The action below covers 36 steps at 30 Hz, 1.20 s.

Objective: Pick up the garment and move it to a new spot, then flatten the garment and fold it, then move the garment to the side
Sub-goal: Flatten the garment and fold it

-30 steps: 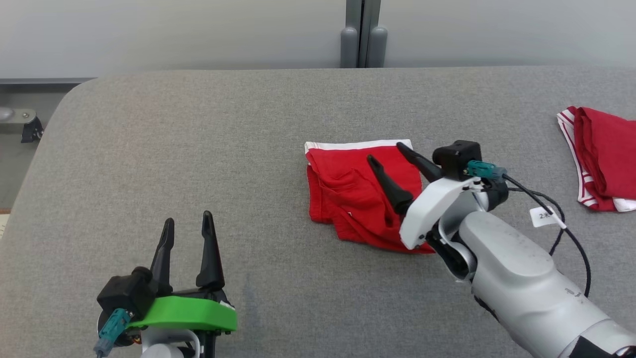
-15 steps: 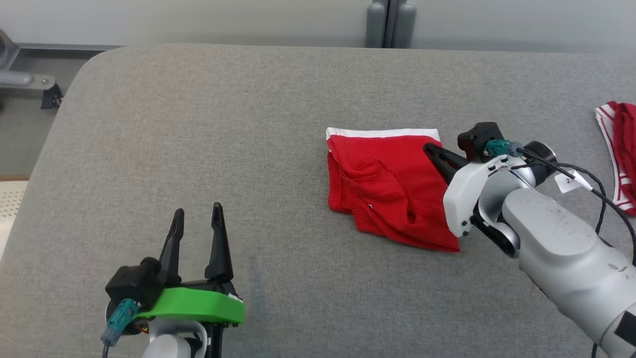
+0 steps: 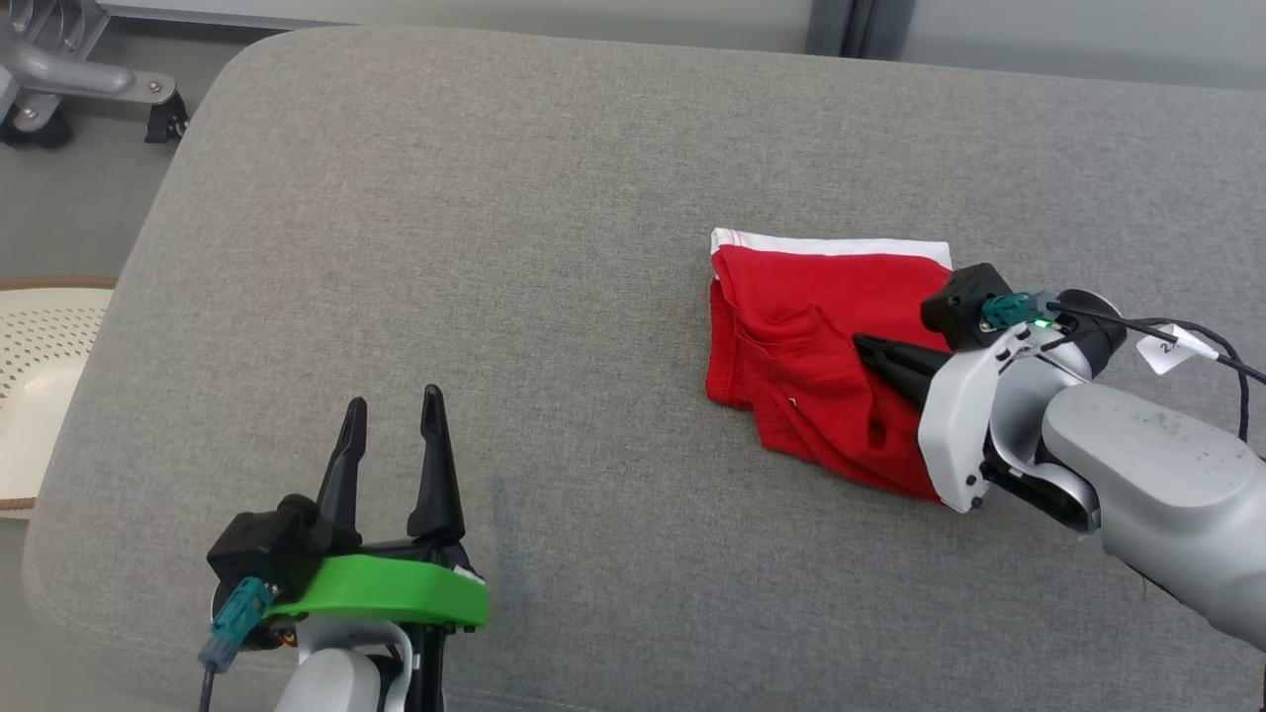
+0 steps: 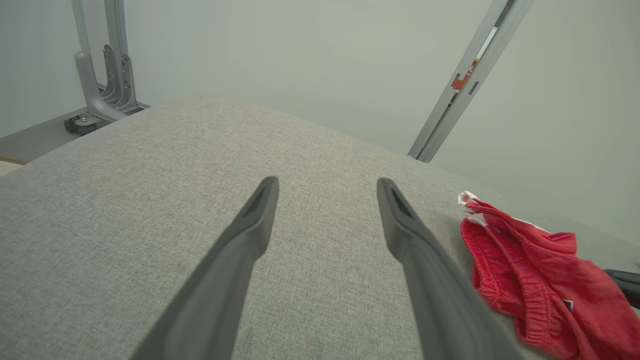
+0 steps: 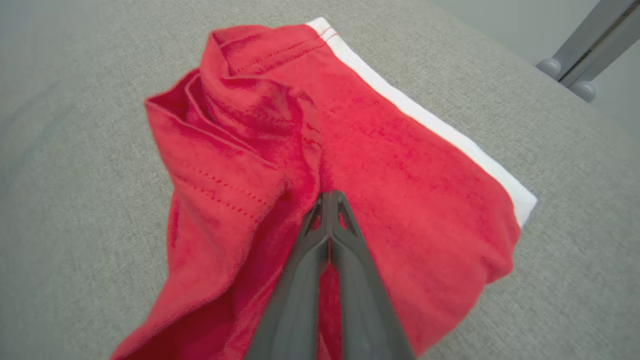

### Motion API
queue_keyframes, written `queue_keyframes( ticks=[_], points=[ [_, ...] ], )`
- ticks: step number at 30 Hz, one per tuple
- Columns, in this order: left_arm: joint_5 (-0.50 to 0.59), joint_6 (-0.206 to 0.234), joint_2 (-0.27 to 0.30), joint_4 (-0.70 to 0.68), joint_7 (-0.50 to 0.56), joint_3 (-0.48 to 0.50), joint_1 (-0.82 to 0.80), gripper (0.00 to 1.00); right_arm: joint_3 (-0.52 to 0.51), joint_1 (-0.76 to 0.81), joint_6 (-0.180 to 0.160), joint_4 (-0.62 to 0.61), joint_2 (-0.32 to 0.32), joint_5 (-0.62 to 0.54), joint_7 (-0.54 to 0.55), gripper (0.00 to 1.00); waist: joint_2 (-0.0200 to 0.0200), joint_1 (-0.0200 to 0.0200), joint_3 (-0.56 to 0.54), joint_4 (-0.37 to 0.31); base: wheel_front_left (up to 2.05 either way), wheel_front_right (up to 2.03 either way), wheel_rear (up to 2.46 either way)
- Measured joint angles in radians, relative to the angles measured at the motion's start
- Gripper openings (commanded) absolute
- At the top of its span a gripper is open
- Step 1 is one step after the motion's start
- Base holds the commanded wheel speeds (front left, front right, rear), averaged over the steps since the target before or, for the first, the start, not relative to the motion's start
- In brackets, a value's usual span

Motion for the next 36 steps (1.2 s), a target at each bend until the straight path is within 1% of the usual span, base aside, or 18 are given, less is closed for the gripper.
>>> queue_keyframes(
  ticks=[2,5,10,14,19,21,25,30,33,36],
  points=[
    [0.0,0.002,0.0,-0.001,0.0,0.003,0.0,1.0,0.007,0.0,0.0,-0.048,-0.015,0.011,0.009,0.0,0.0,0.0,-0.001,-0.006,0.0,0.0,0.0],
    [0.0,0.002,0.0,-0.002,0.0,0.001,-0.001,1.0,0.007,0.014,0.0,-0.136,-0.038,-0.007,0.048,0.0,0.0,0.0,-0.001,-0.018,0.0,0.0,0.0],
    [0.0,0.002,0.0,-0.002,0.0,0.0,-0.011,1.0,0.01,0.051,0.0,-0.243,-0.04,-0.053,0.098,0.0,0.0,0.0,0.001,-0.04,0.0,0.0,0.0],
    [0.0,0.002,0.0,0.0,0.0,0.001,-0.015,1.0,0.01,0.088,0.0,-0.282,-0.012,-0.081,0.111,0.0,0.0,0.0,0.002,-0.051,0.0,0.0,0.0],
    [0.001,0.002,0.0,0.004,0.0,0.004,-0.016,1.0,0.011,0.132,0.0,-0.302,0.044,-0.119,0.117,0.0,0.0,0.0,-0.001,-0.057,0.0,0.0,0.0],
    [0.002,0.001,0.0,0.005,0.0,0.005,-0.016,1.0,0.012,0.135,0.0,-0.302,0.057,-0.127,0.095,0.0,0.0,0.0,-0.003,-0.059,0.0,0.0,0.0],
    [0.003,0.001,0.0,0.005,0.0,0.01,-0.016,1.0,0.011,0.094,0.0,-0.266,0.06,-0.121,0.003,0.0,0.0,0.0,-0.008,-0.064,0.0,0.0,0.0],
    [0.005,0.0,0.0,0.002,0.0,0.009,-0.016,1.0,0.01,0.033,0.0,-0.151,0.034,-0.081,-0.084,0.0,0.0,0.0,-0.014,-0.063,0.0,0.0,0.0],
    [0.004,-0.002,0.0,-0.003,0.0,0.004,-0.016,1.0,0.01,0.014,0.0,-0.079,0.024,-0.045,-0.107,0.0,0.0,0.0,-0.008,-0.053,0.0,0.0,0.0],
    [0.002,-0.002,0.0,-0.004,0.0,-0.001,-0.016,1.0,0.01,0.009,0.0,-0.026,0.021,-0.021,-0.101,0.0,0.0,0.0,0.002,-0.038,0.0,0.0,0.0]
  ],
)
